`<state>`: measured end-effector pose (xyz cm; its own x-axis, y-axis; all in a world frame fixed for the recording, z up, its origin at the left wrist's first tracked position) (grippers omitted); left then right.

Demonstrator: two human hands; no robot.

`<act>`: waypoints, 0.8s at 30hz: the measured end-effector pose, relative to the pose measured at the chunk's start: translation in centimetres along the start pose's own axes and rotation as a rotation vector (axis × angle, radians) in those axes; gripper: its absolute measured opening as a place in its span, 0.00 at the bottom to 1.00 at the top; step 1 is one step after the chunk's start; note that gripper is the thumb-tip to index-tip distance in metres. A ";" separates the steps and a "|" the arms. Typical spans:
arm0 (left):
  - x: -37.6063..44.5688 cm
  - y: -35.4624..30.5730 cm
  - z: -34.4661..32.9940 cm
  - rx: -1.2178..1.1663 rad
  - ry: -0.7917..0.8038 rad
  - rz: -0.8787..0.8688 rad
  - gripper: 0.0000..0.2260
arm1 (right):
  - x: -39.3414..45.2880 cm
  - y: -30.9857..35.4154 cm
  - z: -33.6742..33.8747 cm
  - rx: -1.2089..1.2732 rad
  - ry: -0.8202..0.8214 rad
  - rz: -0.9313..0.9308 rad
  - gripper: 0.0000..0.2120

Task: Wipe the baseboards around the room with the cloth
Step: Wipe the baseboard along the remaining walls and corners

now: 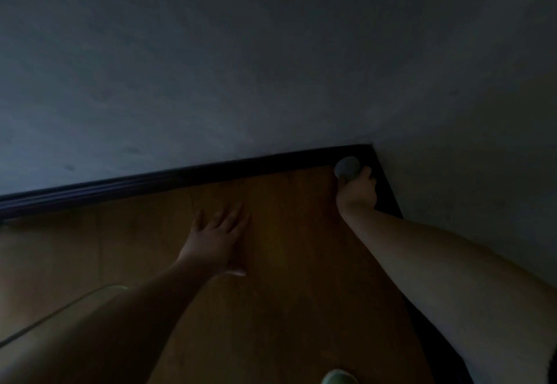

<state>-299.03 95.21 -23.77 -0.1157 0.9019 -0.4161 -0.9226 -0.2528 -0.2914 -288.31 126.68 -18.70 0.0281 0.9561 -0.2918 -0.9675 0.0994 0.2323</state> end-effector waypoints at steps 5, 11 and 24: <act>0.4 0.1 0.0 -0.037 0.000 0.013 0.58 | 0.4 0.5 -1.5 -0.032 0.062 -0.052 0.31; 0.2 0.3 0.0 -0.033 0.001 0.015 0.57 | -1.8 1.2 -2.7 -0.167 0.024 0.068 0.29; 0.1 0.3 0.5 0.001 0.062 0.039 0.56 | -7.9 3.1 -3.9 0.004 0.244 0.479 0.23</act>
<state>-299.50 95.41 -23.44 -0.1285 0.8682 -0.4793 -0.9183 -0.2866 -0.2730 -292.46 118.38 -19.30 -0.4759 0.8027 -0.3594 -0.8567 -0.3306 0.3959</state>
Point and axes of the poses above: each hand's wrist, its own x-axis towards the middle knuckle, its own z-axis out of the back of the hand, y = z × x, the point moved 6 cm from there along x, towards the middle knuckle, and after that the axes turned 15 degrees about -z, right-handed, at the moved point
